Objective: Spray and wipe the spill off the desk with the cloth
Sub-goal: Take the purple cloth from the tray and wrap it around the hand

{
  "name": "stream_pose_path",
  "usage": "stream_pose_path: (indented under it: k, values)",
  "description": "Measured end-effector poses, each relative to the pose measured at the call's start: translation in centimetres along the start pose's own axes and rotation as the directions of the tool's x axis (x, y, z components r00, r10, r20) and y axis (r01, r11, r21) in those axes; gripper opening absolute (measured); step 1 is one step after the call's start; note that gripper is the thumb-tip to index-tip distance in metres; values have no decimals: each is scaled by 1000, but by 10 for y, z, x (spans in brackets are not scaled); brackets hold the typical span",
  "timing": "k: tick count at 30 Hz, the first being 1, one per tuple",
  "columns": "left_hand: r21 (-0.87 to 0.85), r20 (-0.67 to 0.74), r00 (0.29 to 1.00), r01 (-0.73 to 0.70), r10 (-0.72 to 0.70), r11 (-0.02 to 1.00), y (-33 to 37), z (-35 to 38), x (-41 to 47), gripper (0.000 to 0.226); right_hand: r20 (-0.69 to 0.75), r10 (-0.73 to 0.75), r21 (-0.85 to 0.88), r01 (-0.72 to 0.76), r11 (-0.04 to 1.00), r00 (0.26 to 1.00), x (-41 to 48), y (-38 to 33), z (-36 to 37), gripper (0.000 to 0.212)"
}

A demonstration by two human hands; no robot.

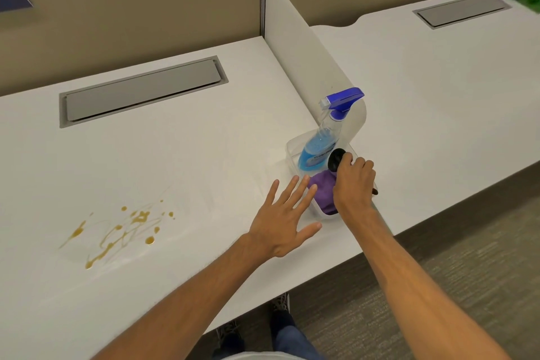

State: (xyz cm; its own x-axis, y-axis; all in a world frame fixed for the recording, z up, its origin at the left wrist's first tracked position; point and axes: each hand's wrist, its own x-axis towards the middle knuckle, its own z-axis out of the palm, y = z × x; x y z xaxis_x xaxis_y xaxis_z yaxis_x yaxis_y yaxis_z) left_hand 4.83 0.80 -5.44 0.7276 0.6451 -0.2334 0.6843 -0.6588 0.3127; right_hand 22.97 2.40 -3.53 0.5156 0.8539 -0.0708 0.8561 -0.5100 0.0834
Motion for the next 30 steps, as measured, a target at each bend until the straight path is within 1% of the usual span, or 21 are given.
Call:
stream_pose_path:
  k: [3, 6, 8, 11, 14, 15, 17, 19, 21, 23, 25, 27, 29, 30]
  values:
    - [-6, 10, 1000, 2, -2, 1000, 1, -1, 0, 80, 31, 42, 31, -43, 999, 999, 3, 0, 0, 42]
    - [-10, 23, 1000, -1, 1, 1000, 1, -3, 0, 80, -29, 29, 87, -26, 996, 999, 3, 6, -2, 36]
    - [-13, 27, 1000, -3, 4, 1000, 0, -4, 0, 80, -65, 9, 178, 3, 984, 998, -2, 11, -7, 39]
    - [-32, 32, 999, -5, 6, 999, 0, -4, 0, 80, -44, 17, 361, 0, 933, 999, -13, 15, -21, 46]
    - [-73, 48, 999, -3, 6, 997, 1, -7, 0, 80, -43, 10, 498, 13, 867, 999, -24, 18, -39, 43]
    - [-106, 43, 999, -2, 7, 994, 1, -10, 0, 81, -59, -3, 533, 34, 845, 998, -28, 19, -45, 41]
    - [-236, 5, 1000, -9, 10, 972, 2, -18, -1, 83, -97, -38, 599, 88, 796, 995, -37, 22, -58, 38]
    - [-434, -65, 998, -32, 4, 900, 3, -33, -2, 88, -143, -88, 649, 160, 744, 986, -46, 24, -72, 37]
    - [-620, -138, 990, -53, -43, 783, 6, -53, -2, 95, -193, -151, 683, 243, 689, 970, -56, 24, -89, 38]
    - [-742, -185, 978, -77, -93, 666, 9, -77, -1, 98, -244, -202, 696, 317, 644, 948, -63, 23, -105, 39]
    - [-787, -220, 970, -113, -104, 607, 7, -97, 0, 101, -287, -239, 696, 374, 613, 927, -67, 21, -121, 38]
    - [-793, -245, 965, -146, -91, 591, 2, -111, 1, 102, -321, -278, 698, 424, 577, 906, -69, 17, -135, 34]
    - [-826, -235, 968, -150, -88, 544, -4, -120, 1, 97, -336, -308, 720, 454, 525, 890, -70, 13, -149, 32]
    - [-845, -223, 970, -145, -93, 514, -6, -125, -1, 90, -337, -318, 744, 457, 487, 886, -70, 11, -156, 32]
